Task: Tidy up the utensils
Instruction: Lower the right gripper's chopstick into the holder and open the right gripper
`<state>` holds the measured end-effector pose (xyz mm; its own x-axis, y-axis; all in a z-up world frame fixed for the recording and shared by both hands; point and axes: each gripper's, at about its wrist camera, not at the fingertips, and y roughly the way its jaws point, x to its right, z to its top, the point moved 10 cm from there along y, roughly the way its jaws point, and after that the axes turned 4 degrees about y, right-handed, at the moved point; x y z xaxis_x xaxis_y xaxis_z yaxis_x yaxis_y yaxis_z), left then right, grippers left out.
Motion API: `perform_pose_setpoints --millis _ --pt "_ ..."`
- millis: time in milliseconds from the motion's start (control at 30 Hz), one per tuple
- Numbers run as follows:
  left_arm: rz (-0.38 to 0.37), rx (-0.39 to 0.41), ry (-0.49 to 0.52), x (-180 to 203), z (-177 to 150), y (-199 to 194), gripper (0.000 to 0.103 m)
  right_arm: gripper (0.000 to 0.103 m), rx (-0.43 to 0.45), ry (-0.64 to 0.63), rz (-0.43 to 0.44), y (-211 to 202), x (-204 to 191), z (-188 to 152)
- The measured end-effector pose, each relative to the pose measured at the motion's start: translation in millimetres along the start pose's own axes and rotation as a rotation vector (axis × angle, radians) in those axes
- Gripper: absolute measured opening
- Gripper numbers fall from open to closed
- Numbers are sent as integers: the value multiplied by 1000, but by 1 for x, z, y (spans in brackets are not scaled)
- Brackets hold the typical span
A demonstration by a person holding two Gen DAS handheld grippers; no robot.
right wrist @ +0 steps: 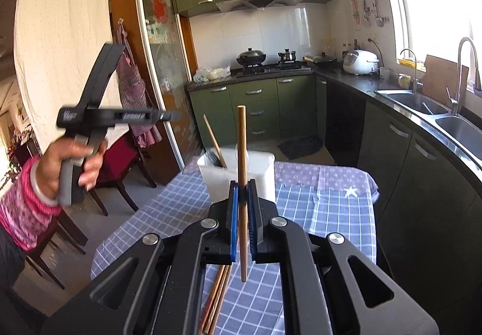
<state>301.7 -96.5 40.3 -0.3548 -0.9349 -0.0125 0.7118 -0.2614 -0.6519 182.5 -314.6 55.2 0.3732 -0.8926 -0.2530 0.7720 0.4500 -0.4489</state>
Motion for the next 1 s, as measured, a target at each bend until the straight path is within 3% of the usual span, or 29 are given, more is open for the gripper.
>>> perform_pose_setpoints --millis 133,233,400,600,733,1000 --pt "-1 30 13 1 -23 -37 23 7 95 28 27 9 -2 62" --pt "-17 47 29 5 -43 -59 27 7 170 34 -2 19 -1 101" --pt "-18 81 38 7 -73 -84 36 7 189 41 -49 61 1 132" --pt "-40 41 27 7 -101 -85 40 7 52 50 -83 128 12 103" --pt "-37 14 22 2 -112 -79 43 7 -7 46 -90 150 15 80" --pt "-67 -66 8 12 -124 -49 43 10 17 39 -69 114 10 68"
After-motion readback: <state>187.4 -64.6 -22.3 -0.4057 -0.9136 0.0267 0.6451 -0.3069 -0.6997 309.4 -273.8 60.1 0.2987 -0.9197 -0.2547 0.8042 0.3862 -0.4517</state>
